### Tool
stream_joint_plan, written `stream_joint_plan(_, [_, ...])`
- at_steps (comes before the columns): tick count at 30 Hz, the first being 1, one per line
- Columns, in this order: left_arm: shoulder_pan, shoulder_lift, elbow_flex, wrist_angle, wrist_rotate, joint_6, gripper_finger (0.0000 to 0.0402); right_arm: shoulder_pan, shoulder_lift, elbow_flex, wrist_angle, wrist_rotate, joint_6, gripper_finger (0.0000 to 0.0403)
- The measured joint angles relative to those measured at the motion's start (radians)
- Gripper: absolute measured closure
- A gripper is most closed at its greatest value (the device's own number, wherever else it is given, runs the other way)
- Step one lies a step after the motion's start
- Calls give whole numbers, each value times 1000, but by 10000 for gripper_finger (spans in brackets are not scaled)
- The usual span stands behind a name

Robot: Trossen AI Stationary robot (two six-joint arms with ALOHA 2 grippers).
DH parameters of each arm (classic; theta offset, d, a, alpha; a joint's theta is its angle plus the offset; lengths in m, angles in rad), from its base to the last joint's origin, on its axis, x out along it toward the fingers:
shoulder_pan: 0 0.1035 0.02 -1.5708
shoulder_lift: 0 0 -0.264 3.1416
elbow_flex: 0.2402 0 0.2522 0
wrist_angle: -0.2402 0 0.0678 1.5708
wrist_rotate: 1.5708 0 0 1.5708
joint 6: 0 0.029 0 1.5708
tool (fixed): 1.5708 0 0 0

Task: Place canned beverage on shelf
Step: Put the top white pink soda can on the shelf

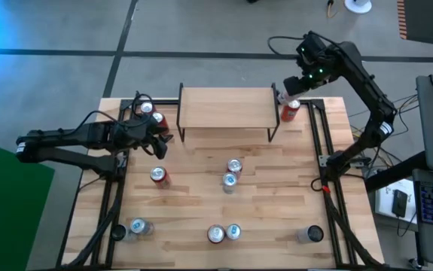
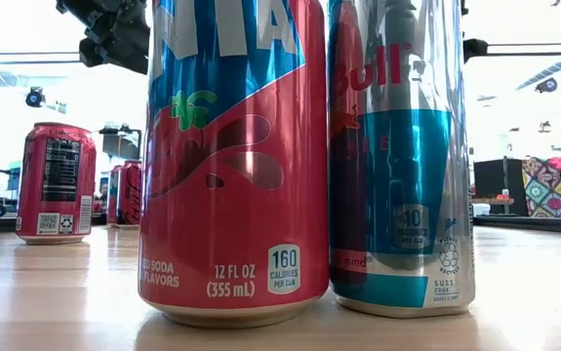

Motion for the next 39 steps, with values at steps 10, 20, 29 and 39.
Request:
stream_joint_plan(10, [0, 0, 0, -5, 1, -9, 228, 0, 96, 168, 1, 0, -37, 156])
stream_joint_plan(20, [0, 0, 1, -13, 1, -12, 228, 0, 204, 344, 1, 7, -86, 156])
stream_joint_plan(29, [0, 0, 1, -13, 1, -12, 228, 18, 296, 432, 3, -75, -98, 156])
stream_joint_plan(39, [0, 0, 1, -12, 2, -16, 228, 111, 303, 432, 2, -142, -84, 156])
